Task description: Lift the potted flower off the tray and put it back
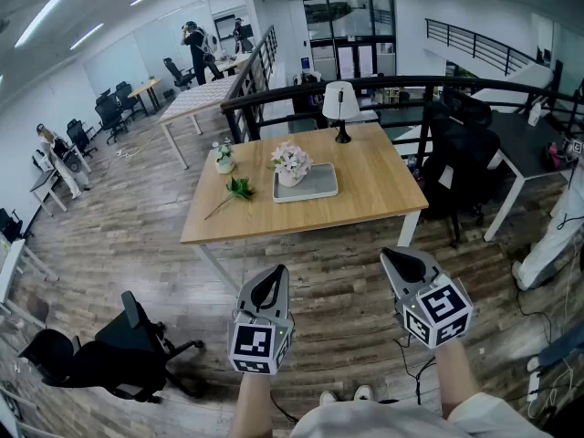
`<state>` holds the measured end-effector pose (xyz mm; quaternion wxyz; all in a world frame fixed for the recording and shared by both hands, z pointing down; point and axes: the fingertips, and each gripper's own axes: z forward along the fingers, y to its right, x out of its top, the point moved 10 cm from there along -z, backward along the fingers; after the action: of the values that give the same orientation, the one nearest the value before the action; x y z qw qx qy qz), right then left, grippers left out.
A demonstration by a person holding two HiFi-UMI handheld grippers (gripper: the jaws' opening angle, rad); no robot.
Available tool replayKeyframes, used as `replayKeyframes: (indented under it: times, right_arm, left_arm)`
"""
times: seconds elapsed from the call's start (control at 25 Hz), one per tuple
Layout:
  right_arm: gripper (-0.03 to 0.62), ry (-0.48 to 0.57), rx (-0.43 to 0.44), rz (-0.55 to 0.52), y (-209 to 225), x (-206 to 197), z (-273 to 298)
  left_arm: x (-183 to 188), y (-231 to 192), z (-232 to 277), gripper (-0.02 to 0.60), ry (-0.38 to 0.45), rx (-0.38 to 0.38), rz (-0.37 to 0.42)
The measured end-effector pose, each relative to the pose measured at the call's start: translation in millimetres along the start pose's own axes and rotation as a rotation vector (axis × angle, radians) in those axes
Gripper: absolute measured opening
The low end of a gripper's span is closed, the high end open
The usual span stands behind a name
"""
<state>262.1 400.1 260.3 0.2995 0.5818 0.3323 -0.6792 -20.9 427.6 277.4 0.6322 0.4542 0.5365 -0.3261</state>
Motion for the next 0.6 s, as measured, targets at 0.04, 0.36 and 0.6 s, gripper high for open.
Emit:
replayKeyframes:
  times: [0.04,0.36,0.6]
  right_arm:
    - [0.014,0.0,0.0,-0.001,-1,0,-1]
    - [0.014,0.04,0.004,0.028,3,0,-6]
    - [0.015,0.037,0.006,0.028,17,-5,-8]
  left_arm:
    - [0,0,-1,0.008,-0.001,0.0,0.0]
    - [3,5,-1,0.008,-0.001,-0.001,0.003]
    - [4,13,4,0.008,-0.001,0.01,0.007]
